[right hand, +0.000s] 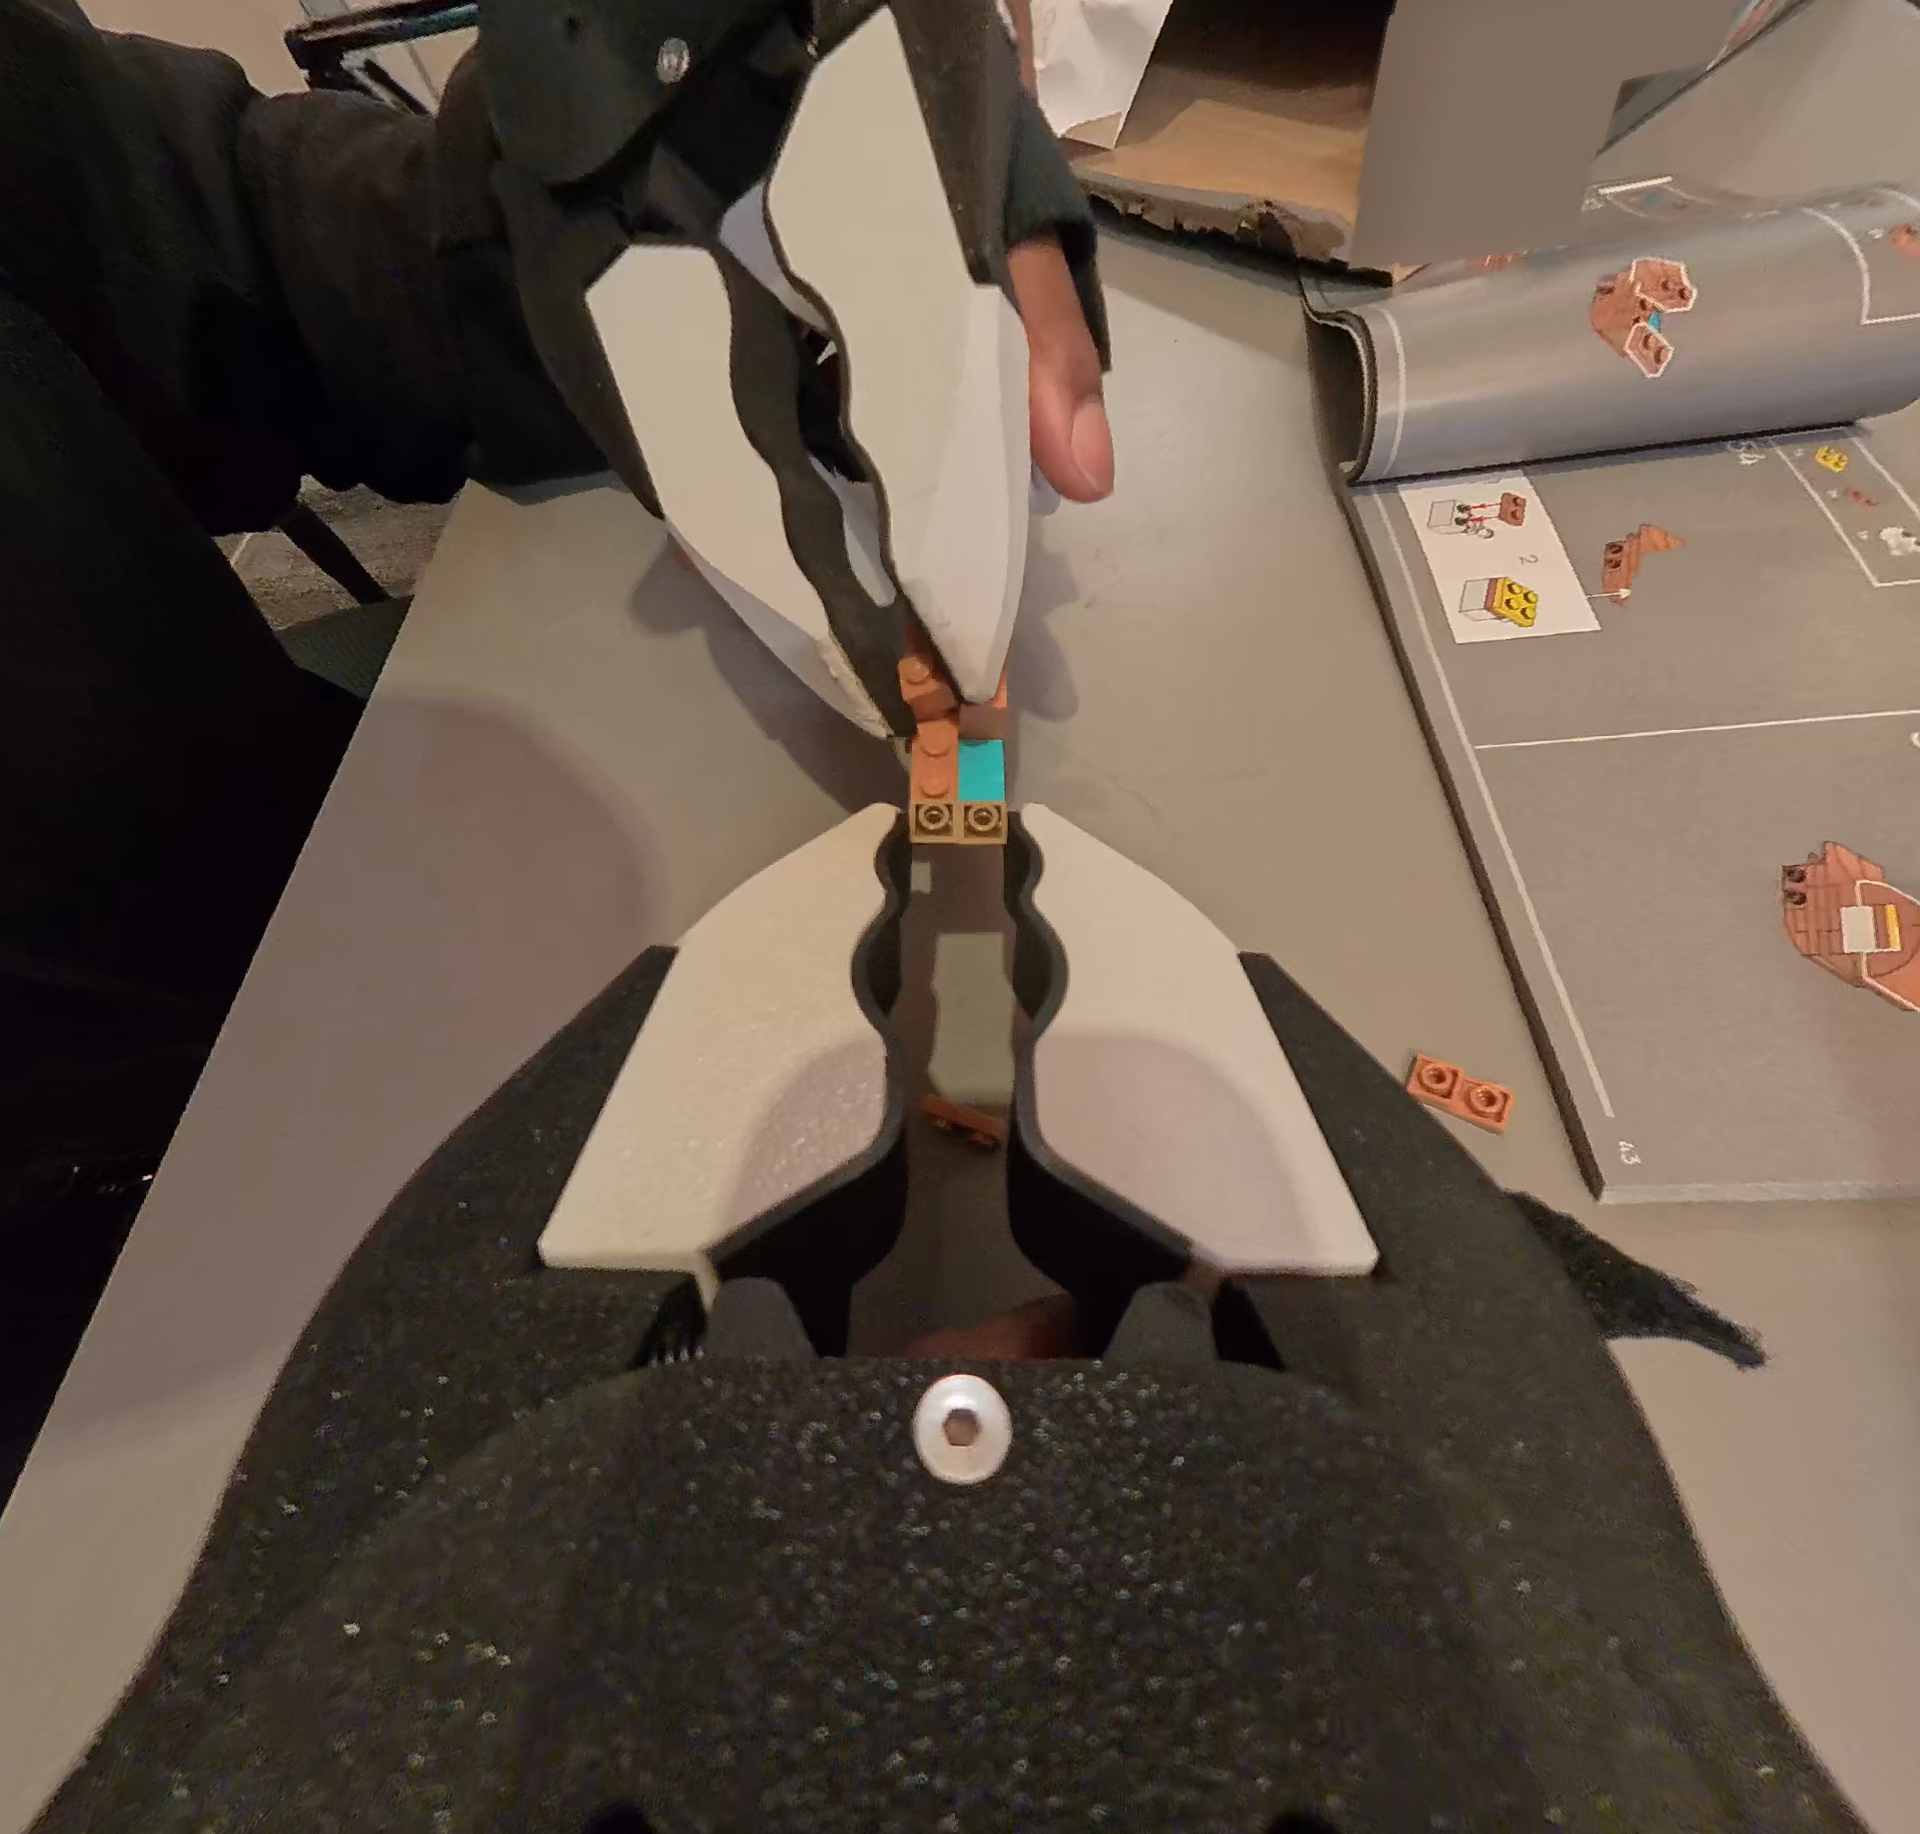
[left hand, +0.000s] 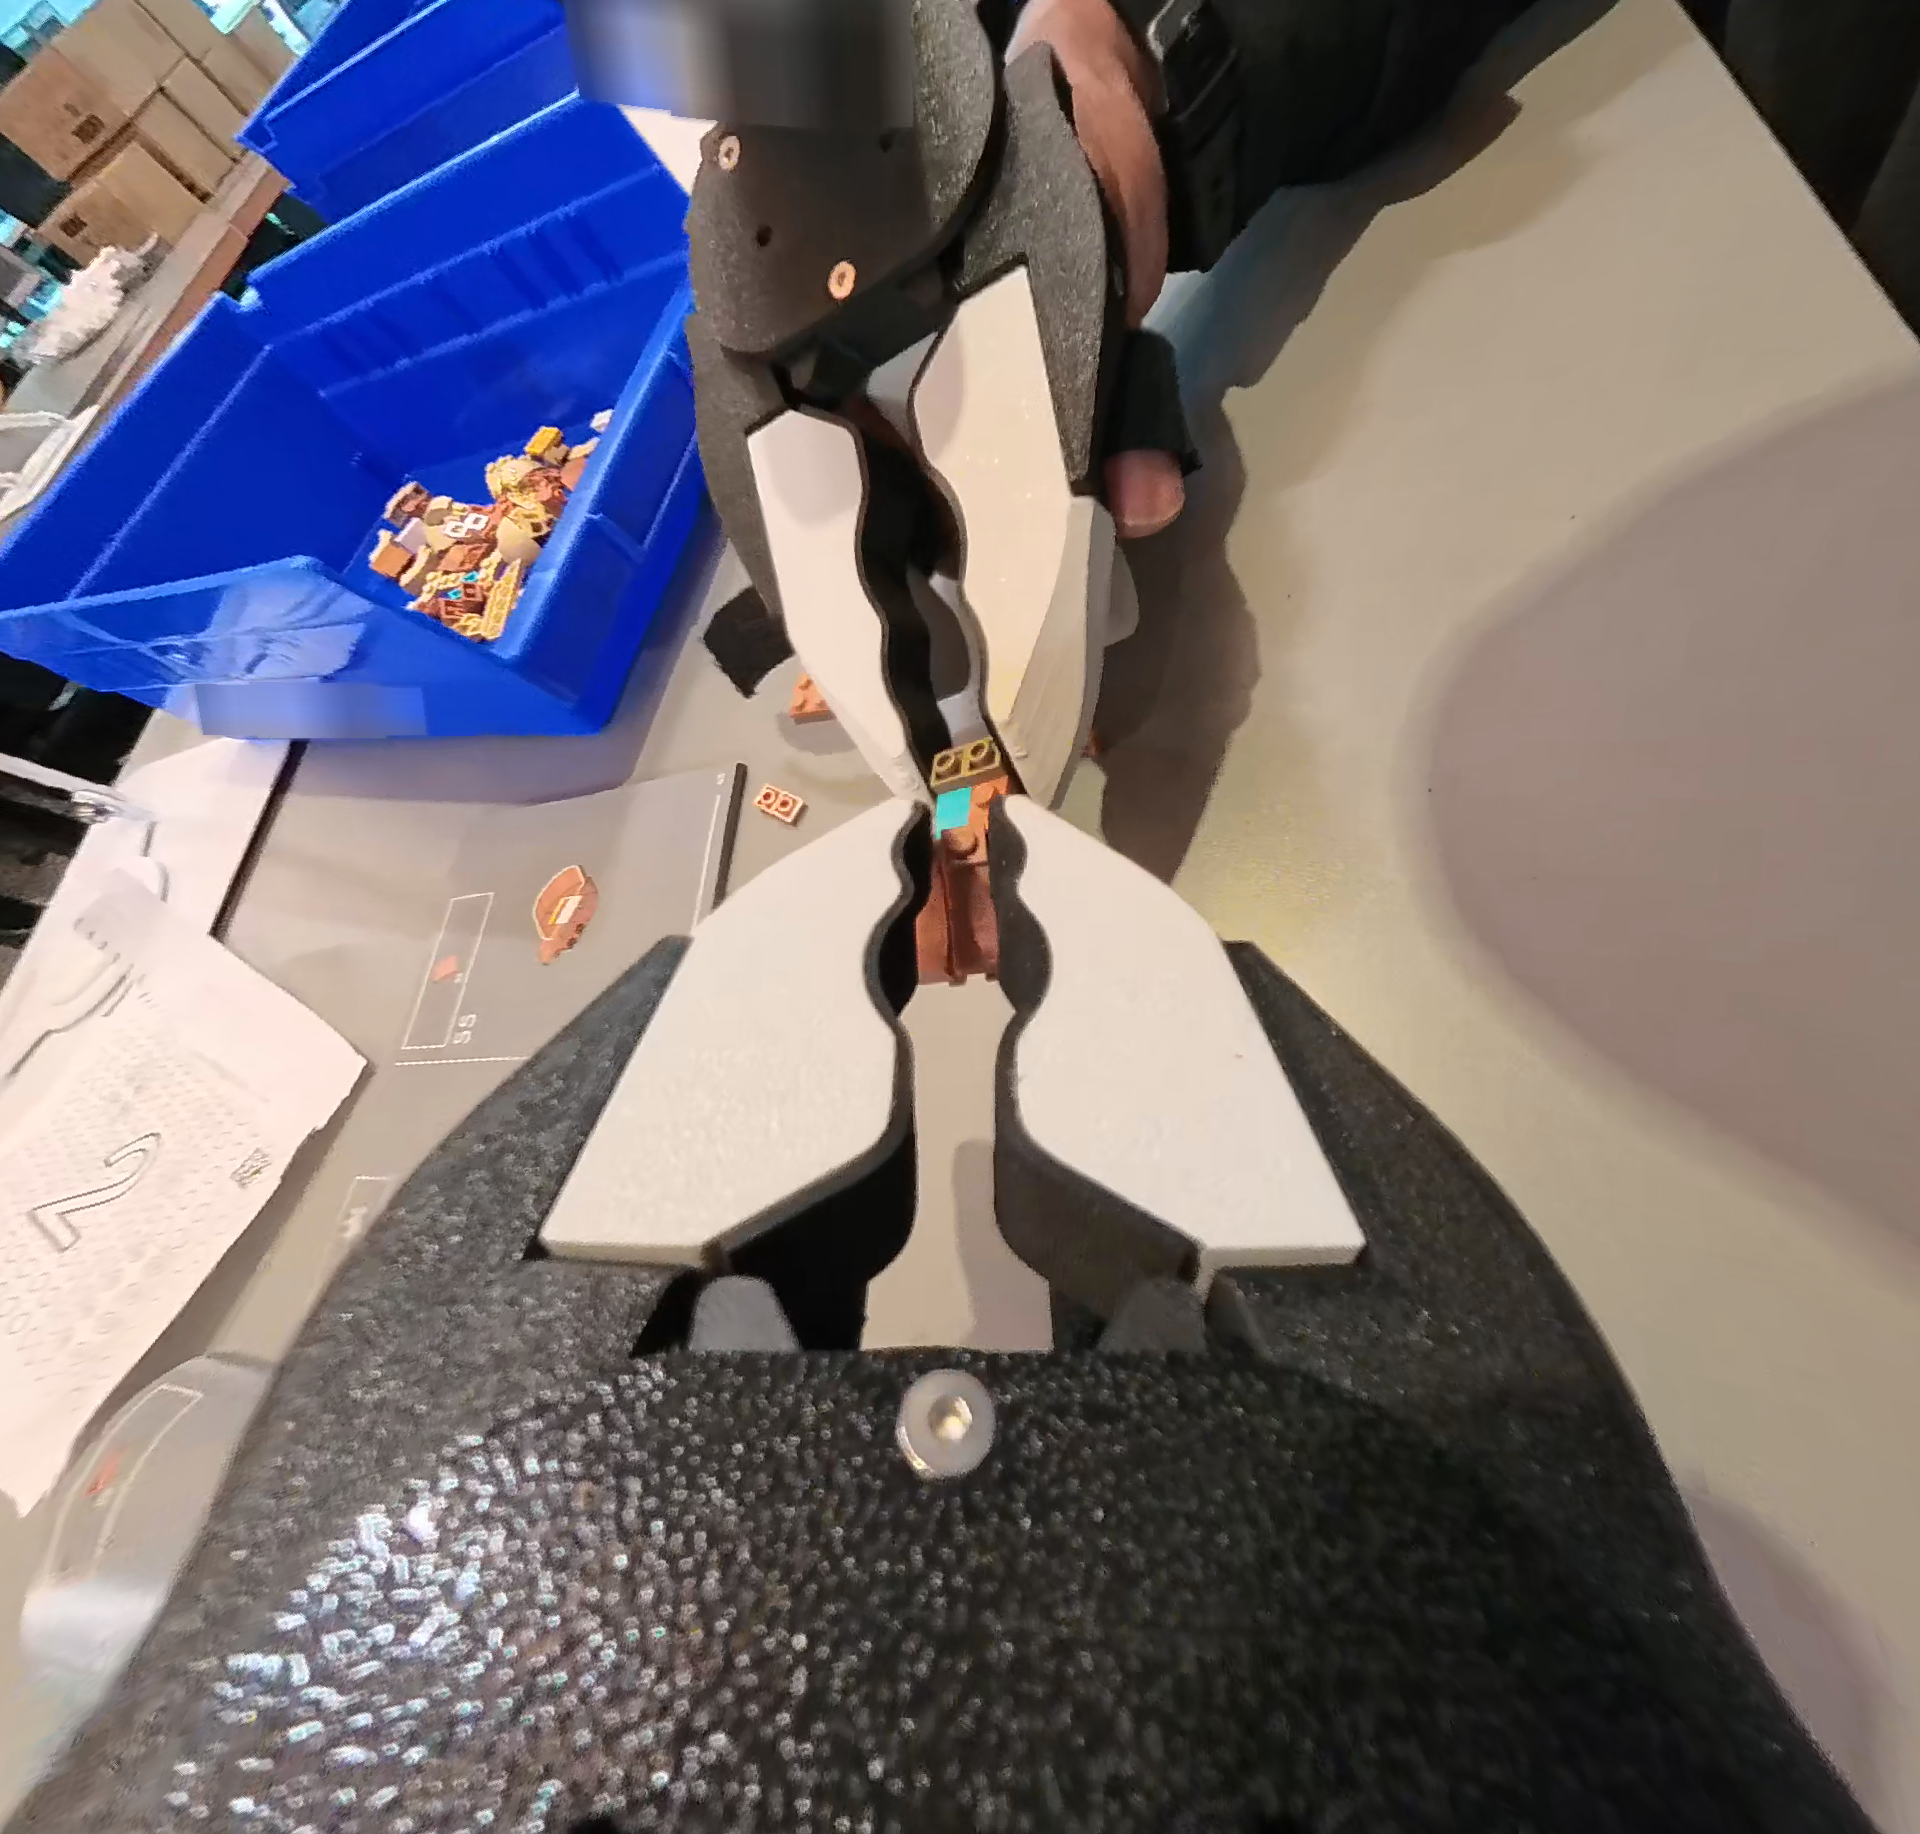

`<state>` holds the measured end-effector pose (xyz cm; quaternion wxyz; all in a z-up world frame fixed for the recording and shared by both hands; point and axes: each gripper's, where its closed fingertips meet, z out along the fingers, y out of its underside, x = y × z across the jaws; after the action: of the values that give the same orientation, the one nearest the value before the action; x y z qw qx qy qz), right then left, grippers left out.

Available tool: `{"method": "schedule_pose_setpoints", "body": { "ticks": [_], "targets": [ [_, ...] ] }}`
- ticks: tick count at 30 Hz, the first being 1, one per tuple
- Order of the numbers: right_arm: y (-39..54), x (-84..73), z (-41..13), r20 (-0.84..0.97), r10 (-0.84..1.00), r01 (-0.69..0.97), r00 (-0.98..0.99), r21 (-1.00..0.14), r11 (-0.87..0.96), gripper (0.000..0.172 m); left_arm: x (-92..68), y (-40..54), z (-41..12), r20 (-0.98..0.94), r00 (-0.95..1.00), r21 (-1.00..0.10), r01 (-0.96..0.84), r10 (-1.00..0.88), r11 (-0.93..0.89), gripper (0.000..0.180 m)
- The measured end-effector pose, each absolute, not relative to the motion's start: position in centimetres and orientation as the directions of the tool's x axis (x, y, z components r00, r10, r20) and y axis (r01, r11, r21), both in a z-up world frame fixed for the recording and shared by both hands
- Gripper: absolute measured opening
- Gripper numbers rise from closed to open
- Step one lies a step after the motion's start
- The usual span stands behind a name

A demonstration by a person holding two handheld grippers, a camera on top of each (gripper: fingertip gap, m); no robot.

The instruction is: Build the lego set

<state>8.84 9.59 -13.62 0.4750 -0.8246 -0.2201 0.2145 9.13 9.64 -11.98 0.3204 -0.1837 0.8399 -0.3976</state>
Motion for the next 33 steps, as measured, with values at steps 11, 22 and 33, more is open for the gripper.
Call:
{"method": "schedule_pose_setpoints", "body": {
  "ticks": [11,22,33],
  "targets": [
    [9.1,8.0,-13.3,-0.134,0.618,0.178,0.775,-0.891,-0.417,0.017,8.3,8.9,-11.6,-0.178,-0.800,-0.874,-0.139,-0.573,0.466,0.011],
    [9.0,7.9,-13.0,-0.147,0.624,0.162,0.767,-0.898,-0.410,0.017,8.0,8.6,-11.3,-0.103,-0.814,-0.899,-0.169,-0.571,0.403,0.014],
    [9.0,7.9,-12.9,-0.152,0.622,0.153,0.768,-0.900,-0.408,0.017,8.2,8.8,-11.3,-0.096,-0.803,-0.903,-0.179,-0.588,0.391,0.017]
  ]
}}
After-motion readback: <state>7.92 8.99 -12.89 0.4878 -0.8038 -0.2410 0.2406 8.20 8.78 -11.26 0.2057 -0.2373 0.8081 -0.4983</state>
